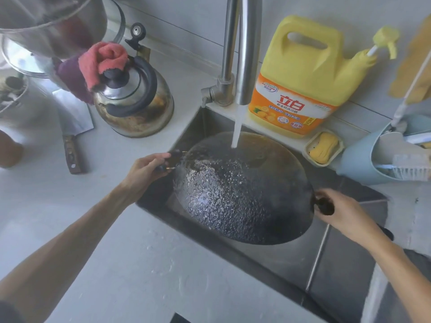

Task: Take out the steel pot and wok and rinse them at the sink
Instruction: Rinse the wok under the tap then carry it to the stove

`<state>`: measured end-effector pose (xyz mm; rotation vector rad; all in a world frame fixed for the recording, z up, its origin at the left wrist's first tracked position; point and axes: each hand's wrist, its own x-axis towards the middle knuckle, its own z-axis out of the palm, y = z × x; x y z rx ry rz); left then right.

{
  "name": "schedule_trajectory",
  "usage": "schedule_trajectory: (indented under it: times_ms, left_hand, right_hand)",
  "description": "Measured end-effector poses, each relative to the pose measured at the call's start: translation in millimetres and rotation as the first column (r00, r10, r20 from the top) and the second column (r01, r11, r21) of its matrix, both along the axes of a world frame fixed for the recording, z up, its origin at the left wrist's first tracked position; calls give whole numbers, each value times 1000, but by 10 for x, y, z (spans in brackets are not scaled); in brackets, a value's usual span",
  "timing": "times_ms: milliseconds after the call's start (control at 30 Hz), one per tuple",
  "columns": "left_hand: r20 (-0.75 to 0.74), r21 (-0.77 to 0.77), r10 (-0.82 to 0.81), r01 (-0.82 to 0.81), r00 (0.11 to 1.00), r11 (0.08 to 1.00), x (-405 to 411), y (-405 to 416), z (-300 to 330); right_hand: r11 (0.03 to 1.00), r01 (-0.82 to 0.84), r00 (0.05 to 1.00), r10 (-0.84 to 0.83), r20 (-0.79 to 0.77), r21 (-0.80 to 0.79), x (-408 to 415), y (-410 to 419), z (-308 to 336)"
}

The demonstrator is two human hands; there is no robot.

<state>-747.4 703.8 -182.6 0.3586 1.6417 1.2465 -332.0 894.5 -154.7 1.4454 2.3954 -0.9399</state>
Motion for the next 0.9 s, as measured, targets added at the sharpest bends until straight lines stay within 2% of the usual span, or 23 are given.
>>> schedule_trajectory:
  times_ms: [233,367,500,733,900]
  left_hand:
    - [-105,28,-73,76,992,997,56,61,-34]
    - [-160,87,-18,32,987,996,130,112,-80]
    - [-198,157,58,-27,978,987,117,161,-6]
    - [-358,177,81,-18,930,984,-38,83,255]
    - [-399,157,104,-44,911,987,-165,-40,341]
  right_hand:
    - [995,-49,995,56,81,-89,204,109,-330]
    - [991,-6,1000,6,1,-132,281,125,-314]
    - [978,-42,996,25,-85,-205,218,170,-221]
    - [986,-115,982,94,-165,-122,-98,174,-280]
    - [976,-180,970,156,-186,-123,-247,136,-319]
